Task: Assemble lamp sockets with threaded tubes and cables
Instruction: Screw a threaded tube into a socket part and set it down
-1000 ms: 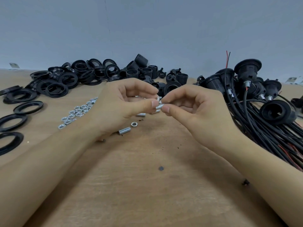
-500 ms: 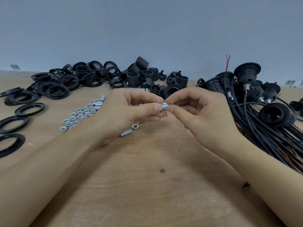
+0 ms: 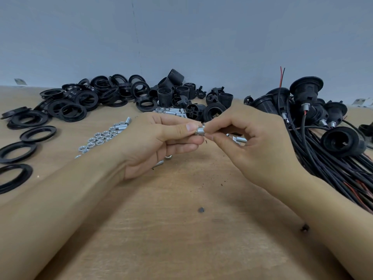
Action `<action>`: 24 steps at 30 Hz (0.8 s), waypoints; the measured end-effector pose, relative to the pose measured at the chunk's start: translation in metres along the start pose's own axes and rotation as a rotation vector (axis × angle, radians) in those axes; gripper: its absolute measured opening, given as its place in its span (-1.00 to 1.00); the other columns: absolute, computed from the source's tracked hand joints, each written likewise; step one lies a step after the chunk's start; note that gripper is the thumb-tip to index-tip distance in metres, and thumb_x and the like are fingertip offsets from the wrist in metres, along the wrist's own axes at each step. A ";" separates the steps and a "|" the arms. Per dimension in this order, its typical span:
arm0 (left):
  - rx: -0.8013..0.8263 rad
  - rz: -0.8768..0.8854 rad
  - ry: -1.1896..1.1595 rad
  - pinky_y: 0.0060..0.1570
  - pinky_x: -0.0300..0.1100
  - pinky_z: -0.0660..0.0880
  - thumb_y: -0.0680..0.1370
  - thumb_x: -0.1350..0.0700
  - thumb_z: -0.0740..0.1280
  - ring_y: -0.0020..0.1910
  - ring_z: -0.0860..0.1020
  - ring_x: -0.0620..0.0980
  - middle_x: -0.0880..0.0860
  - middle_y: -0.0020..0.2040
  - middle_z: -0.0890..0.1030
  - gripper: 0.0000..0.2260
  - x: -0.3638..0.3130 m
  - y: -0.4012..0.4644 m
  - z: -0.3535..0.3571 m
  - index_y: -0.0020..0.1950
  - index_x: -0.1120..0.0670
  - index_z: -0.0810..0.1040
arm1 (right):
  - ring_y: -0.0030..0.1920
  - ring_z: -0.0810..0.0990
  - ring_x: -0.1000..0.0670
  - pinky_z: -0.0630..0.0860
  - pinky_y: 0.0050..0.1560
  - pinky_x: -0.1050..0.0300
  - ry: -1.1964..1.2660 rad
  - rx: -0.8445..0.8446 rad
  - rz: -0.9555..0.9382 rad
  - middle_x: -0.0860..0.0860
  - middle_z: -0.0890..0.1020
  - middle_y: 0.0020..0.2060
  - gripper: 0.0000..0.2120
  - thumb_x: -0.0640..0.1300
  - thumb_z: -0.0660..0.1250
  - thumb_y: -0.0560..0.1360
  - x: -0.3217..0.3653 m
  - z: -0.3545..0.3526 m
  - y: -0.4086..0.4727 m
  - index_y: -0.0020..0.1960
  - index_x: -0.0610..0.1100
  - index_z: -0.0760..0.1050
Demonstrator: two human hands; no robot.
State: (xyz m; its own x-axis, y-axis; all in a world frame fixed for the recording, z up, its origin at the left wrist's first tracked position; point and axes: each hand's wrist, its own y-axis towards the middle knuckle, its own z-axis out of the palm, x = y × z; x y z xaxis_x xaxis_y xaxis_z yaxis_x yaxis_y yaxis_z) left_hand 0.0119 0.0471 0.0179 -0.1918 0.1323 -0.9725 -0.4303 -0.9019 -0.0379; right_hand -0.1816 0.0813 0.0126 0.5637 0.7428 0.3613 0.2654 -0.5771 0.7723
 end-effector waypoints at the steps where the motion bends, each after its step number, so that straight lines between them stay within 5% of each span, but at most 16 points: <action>1: 0.004 0.005 0.005 -0.19 -0.29 0.61 0.37 0.20 0.44 -0.18 0.70 -0.04 0.20 -0.08 0.72 -0.79 0.000 0.000 0.000 -0.04 0.25 0.72 | -0.17 0.64 0.08 0.57 -0.11 0.25 0.011 0.004 0.016 0.01 0.66 -0.21 -0.94 -0.33 0.47 0.45 0.000 0.000 0.000 -0.11 -0.21 0.65; 5: 0.011 0.025 -0.011 -0.15 -0.26 0.62 0.37 0.24 0.45 -0.13 0.71 0.01 0.24 -0.04 0.71 -0.74 -0.001 -0.001 0.000 0.03 0.29 0.69 | -0.18 0.66 0.14 0.52 -0.20 0.38 0.261 0.002 0.219 0.14 0.67 -0.24 -0.88 -0.28 0.49 0.44 0.004 -0.003 0.001 -0.13 -0.09 0.62; 11: -0.003 0.073 -0.046 -0.16 -0.27 0.62 0.34 0.25 0.47 -0.15 0.71 0.00 0.21 -0.09 0.72 -0.78 0.000 -0.001 0.003 -0.03 0.25 0.71 | -0.22 0.70 0.01 0.62 -0.12 0.22 0.485 -0.073 0.403 -0.05 0.70 -0.23 -0.89 -0.32 0.51 0.39 0.004 -0.005 0.003 -0.13 -0.19 0.62; 18: 0.003 0.049 0.003 -0.23 -0.30 0.60 0.36 0.15 0.47 -0.23 0.70 -0.07 0.21 -0.07 0.72 -0.79 -0.001 -0.002 0.005 -0.07 0.21 0.73 | -0.16 0.65 0.01 0.51 -0.20 0.35 0.241 -0.021 0.186 0.08 0.63 -0.21 -0.91 -0.30 0.46 0.46 0.005 -0.001 0.000 -0.10 -0.15 0.59; 24: 0.012 0.049 0.004 -0.26 -0.29 0.61 0.38 0.19 0.43 -0.24 0.71 -0.06 0.18 -0.14 0.72 -0.83 -0.002 -0.002 0.006 -0.08 0.20 0.73 | -0.14 0.65 0.01 0.58 -0.07 0.15 0.192 -0.058 0.110 0.01 0.65 -0.19 -0.92 -0.35 0.44 0.46 0.004 -0.002 -0.002 -0.10 -0.21 0.60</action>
State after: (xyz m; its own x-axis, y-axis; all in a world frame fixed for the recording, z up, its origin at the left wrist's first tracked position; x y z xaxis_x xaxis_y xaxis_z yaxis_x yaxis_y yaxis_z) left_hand 0.0084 0.0513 0.0214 -0.2089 0.0867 -0.9741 -0.4316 -0.9020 0.0123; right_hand -0.1815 0.0864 0.0141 0.4265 0.7305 0.5333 0.1616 -0.6417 0.7497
